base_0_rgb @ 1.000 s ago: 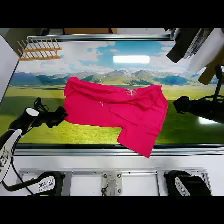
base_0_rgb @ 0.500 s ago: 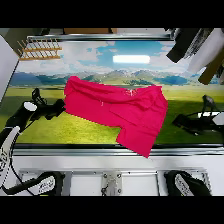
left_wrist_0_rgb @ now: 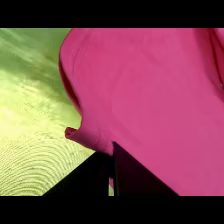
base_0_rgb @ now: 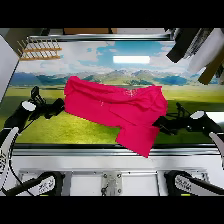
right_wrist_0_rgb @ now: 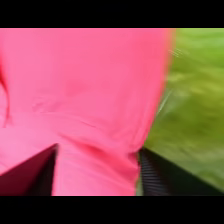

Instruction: Fold the clothes and pants, and hang the long-sleeved shirts on hangers.

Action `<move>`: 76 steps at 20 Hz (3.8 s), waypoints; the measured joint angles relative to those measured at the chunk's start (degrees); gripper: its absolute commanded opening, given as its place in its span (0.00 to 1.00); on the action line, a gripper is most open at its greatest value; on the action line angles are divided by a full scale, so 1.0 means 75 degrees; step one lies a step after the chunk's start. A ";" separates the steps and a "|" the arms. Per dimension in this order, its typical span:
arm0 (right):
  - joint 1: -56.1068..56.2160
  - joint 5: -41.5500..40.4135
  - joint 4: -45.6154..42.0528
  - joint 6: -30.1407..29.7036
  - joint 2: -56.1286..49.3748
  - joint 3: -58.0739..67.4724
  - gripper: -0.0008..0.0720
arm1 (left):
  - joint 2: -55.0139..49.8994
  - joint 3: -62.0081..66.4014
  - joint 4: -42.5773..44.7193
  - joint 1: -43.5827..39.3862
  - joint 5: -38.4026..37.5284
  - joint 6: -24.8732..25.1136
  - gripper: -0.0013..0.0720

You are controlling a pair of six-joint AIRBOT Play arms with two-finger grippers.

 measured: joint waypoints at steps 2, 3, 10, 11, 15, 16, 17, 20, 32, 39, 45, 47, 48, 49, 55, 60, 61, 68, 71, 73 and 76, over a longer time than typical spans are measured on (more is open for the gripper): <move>0.0312 -0.0233 0.0050 -0.0140 -0.0131 -0.0003 0.22 | 0.0006 0.0000 0.0000 0.0000 0.0000 0.0023 0.03; 0.0417 -0.0332 0.0047 -0.0181 -0.0172 0.0003 0.03 | 0.0003 0.0000 0.0000 0.0000 0.0000 0.0023 0.03; 0.0627 -0.0169 -0.0402 -0.0315 0.0755 0.1460 0.03 | 0.0836 0.0874 -0.0015 0.0402 -0.0361 0.0020 0.03; 0.0612 -0.0047 -0.0571 -0.0312 0.1096 0.2057 0.03 | 0.1154 0.1250 -0.0009 0.0525 -0.0501 0.0020 0.03; 0.0597 0.0495 -0.0938 -0.0274 0.2498 0.4709 0.03 | 0.2783 0.3194 -0.0041 0.0962 -0.0682 0.0020 0.03; 0.0597 0.0560 -0.1000 -0.0233 0.2836 0.5295 0.03 | 0.3223 0.3666 -0.0041 0.1055 -0.0694 0.0023 0.03; 0.0595 0.0583 -0.1061 -0.0187 0.3203 0.5866 0.04 | 0.3634 0.4060 -0.0038 0.1142 -0.0699 0.0029 0.03; 0.0589 0.0688 -0.1192 -0.0035 0.4197 0.6962 0.04 | 0.4779 0.4940 0.0000 0.1440 -0.0781 0.0114 0.03; 0.0592 0.1288 -0.2457 0.2014 0.5173 0.7627 0.03 | 0.5534 0.5438 -0.0332 0.2617 -0.1792 0.0052 0.03; 0.0609 0.2594 -0.2477 0.2218 0.2008 0.7630 0.03 | 0.2398 0.4217 0.0391 0.0729 -0.2171 -0.0061 0.03; 0.0839 0.2361 -0.2597 0.1926 -0.0985 0.7635 0.03 | -0.0731 0.4817 0.0924 -0.0242 -0.1635 -0.0152 0.03; 0.0944 0.1903 -0.2611 0.1894 -0.1649 0.7632 0.03 | -0.1495 0.5208 0.0947 -0.0396 -0.1568 -0.0154 0.03; 0.0982 0.1644 -0.2629 0.1871 -0.1891 0.7632 0.03 | -0.1839 0.5421 0.0947 -0.0449 -0.1547 -0.0163 0.03; 0.1014 0.1399 -0.2626 0.1874 -0.2095 0.7635 0.03 | -0.2151 0.5633 0.0947 -0.0481 -0.1521 -0.0184 0.03; 0.1075 0.0866 -0.2871 0.1871 -0.2428 0.7551 0.03 | -0.2932 0.6178 0.0947 -0.0396 -0.1629 -0.0297 0.03; 0.1282 0.0807 -0.3395 0.1871 -0.1935 0.6388 0.04 | -0.2804 0.5324 0.0979 -0.0259 -0.1641 -0.0326 0.03; 0.1338 0.0766 -0.3450 0.1871 -0.1830 0.6067 0.04 | -0.2736 0.5033 0.0982 -0.0251 -0.1536 -0.0326 0.03; 0.1617 0.0702 -0.3450 0.1874 -0.1574 0.4578 0.39 | -0.2500 0.3404 0.1029 -0.0233 -0.1055 -0.0335 0.72; 0.1644 0.0726 -0.3127 0.1877 -0.1431 0.4424 0.69 | -0.2285 0.3296 0.1005 -0.0221 -0.1125 -0.0344 0.72; 0.1612 0.0775 -0.3098 0.1883 -0.1107 0.4383 0.69 | -0.1886 0.3203 0.1008 -0.0137 -0.1163 -0.0344 0.72; 0.1428 0.0959 -0.3328 0.1900 -0.0230 0.4354 0.69 | -0.1011 0.2532 0.1233 0.0230 -0.1241 -0.0356 0.72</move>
